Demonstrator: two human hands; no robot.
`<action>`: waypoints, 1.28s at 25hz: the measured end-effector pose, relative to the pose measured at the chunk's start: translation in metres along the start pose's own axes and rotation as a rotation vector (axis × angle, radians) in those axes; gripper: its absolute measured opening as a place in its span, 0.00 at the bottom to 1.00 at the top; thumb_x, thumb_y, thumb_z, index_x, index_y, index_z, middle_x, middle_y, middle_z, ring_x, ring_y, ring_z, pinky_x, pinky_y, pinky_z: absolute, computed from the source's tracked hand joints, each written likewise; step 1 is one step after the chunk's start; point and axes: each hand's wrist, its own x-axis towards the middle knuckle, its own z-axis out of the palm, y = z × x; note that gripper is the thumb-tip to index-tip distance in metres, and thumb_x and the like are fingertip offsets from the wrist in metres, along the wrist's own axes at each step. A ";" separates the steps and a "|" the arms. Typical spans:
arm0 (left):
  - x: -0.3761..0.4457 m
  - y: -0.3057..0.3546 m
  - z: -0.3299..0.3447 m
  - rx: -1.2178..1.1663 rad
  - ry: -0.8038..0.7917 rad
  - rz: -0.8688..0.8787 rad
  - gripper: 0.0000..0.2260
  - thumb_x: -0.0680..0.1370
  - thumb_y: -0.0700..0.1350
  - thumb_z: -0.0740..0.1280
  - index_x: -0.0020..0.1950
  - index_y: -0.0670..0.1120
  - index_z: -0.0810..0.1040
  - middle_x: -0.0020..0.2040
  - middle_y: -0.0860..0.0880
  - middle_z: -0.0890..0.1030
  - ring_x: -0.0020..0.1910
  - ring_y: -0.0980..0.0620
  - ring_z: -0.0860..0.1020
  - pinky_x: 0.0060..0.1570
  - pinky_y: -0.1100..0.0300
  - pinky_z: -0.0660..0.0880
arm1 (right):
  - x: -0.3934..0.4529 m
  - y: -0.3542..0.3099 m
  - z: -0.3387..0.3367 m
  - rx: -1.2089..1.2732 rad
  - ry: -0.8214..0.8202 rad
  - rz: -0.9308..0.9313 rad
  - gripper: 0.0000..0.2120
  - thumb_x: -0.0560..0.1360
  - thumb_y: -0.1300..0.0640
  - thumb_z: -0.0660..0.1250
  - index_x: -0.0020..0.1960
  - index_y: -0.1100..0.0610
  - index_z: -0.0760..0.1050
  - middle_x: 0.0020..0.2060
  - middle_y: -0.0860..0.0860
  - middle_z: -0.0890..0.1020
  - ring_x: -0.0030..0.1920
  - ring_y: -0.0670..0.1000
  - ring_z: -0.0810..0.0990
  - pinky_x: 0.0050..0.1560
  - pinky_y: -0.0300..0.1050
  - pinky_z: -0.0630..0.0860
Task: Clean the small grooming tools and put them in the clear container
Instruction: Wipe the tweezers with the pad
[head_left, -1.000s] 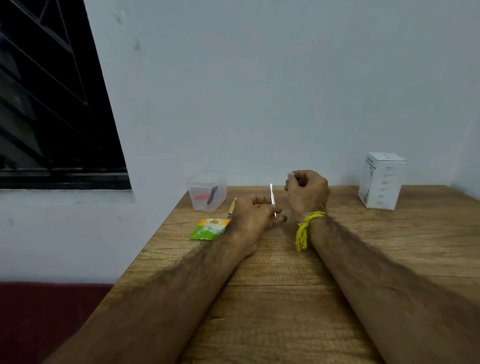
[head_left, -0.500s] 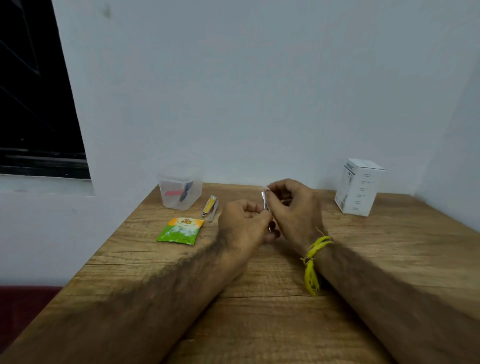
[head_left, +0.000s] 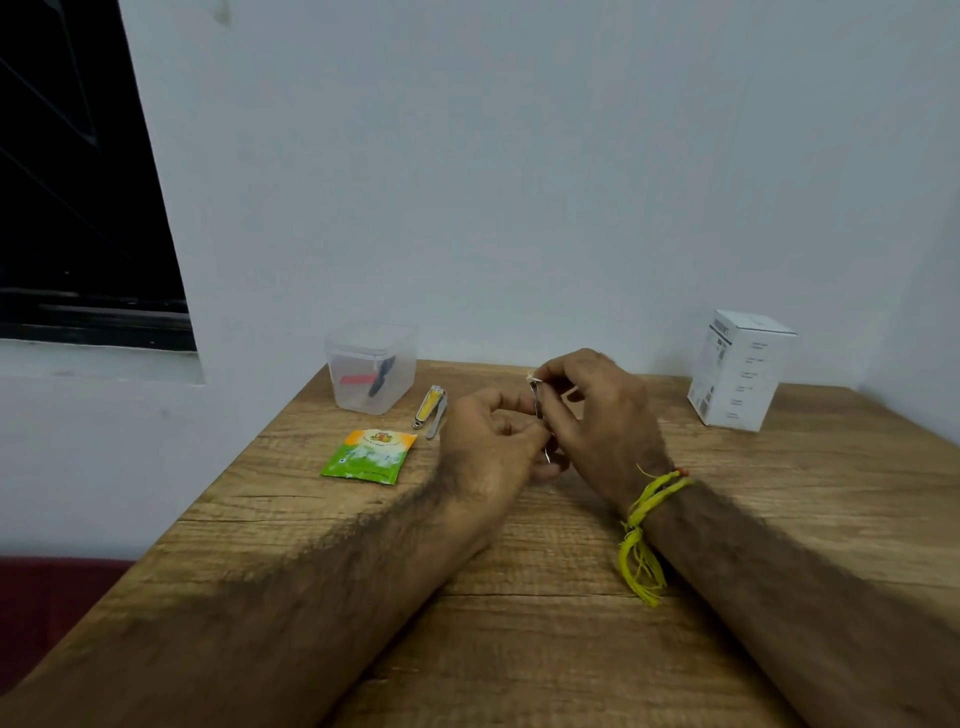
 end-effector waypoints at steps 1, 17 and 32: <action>0.000 0.000 0.000 0.000 0.004 -0.001 0.08 0.76 0.33 0.72 0.53 0.39 0.79 0.34 0.46 0.83 0.30 0.52 0.83 0.33 0.57 0.82 | 0.000 0.001 0.000 -0.024 -0.013 -0.017 0.02 0.75 0.62 0.69 0.47 0.57 0.80 0.43 0.48 0.81 0.45 0.48 0.80 0.45 0.52 0.79; 0.004 -0.004 0.000 -0.042 0.046 -0.015 0.08 0.75 0.28 0.68 0.51 0.37 0.79 0.34 0.43 0.82 0.33 0.51 0.84 0.36 0.53 0.84 | -0.002 -0.004 0.002 -0.221 -0.124 -0.123 0.08 0.78 0.57 0.61 0.50 0.57 0.78 0.45 0.51 0.80 0.45 0.54 0.80 0.44 0.54 0.78; 0.002 -0.003 0.000 -0.050 0.039 0.004 0.06 0.76 0.32 0.72 0.51 0.39 0.79 0.40 0.36 0.84 0.41 0.41 0.86 0.41 0.47 0.84 | 0.000 -0.002 0.001 -0.161 -0.111 -0.055 0.11 0.78 0.54 0.59 0.49 0.56 0.79 0.44 0.50 0.80 0.44 0.52 0.79 0.44 0.52 0.78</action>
